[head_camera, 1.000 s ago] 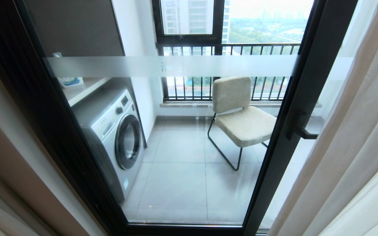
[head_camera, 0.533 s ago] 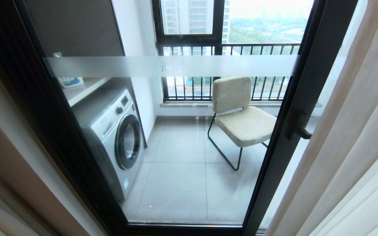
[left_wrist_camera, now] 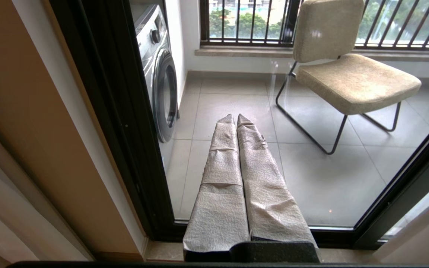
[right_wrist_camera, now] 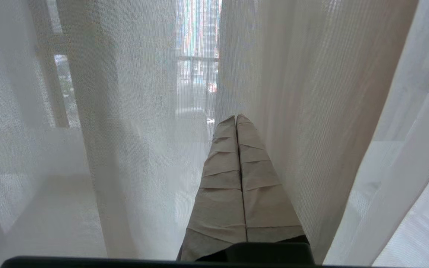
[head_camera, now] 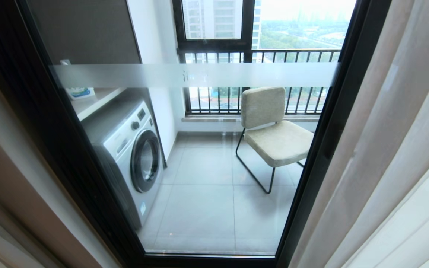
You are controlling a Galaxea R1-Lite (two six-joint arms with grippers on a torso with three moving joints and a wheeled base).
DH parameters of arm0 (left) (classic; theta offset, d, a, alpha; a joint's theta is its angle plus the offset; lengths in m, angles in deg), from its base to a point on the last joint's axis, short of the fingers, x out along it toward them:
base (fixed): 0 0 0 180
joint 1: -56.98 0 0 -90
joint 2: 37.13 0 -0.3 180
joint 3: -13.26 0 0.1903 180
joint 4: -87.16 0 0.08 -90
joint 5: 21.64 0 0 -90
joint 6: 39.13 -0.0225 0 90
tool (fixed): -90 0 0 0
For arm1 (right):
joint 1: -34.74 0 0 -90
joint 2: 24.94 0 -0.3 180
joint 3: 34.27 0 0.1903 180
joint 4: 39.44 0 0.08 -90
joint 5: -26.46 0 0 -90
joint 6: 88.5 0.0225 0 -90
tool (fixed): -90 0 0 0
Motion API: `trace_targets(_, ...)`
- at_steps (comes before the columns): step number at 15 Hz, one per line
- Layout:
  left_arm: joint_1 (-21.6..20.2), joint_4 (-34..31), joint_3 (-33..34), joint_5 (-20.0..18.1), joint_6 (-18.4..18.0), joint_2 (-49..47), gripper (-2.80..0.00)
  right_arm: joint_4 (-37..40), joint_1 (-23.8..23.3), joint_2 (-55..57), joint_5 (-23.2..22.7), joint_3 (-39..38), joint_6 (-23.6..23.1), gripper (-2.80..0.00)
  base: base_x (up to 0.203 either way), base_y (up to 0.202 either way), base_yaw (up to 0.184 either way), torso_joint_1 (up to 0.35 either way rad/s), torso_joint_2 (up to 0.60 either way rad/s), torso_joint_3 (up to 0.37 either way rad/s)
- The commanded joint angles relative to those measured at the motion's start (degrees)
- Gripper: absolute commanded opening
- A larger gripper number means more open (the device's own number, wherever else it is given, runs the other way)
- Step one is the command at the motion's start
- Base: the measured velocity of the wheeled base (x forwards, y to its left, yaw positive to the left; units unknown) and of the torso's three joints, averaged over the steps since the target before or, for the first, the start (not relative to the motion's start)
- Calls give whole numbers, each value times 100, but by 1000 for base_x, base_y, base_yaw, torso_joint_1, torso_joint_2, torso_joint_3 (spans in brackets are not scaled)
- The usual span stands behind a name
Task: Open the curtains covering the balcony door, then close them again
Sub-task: Pull the inner curtains open on both sides
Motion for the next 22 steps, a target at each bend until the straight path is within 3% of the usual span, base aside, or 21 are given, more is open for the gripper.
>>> trace_targets(1, -1, 1, 0, 2, 2, -1, -280, -22, 0, 23, -4, -9, -5, -280, 0, 0, 0, 0, 0, 0)
trace_targets(11, -1, 1, 0, 2, 2, -1, -280, -30, 1, -9, -29, 0, -5, -280, 0, 0, 0, 0, 0, 0)
trace_targets(22, -1, 1, 0, 11, -7, -1, -280, 491, 9, -1070, -53, -314, -32, -280, 0, 0, 0, 0, 0, 0)
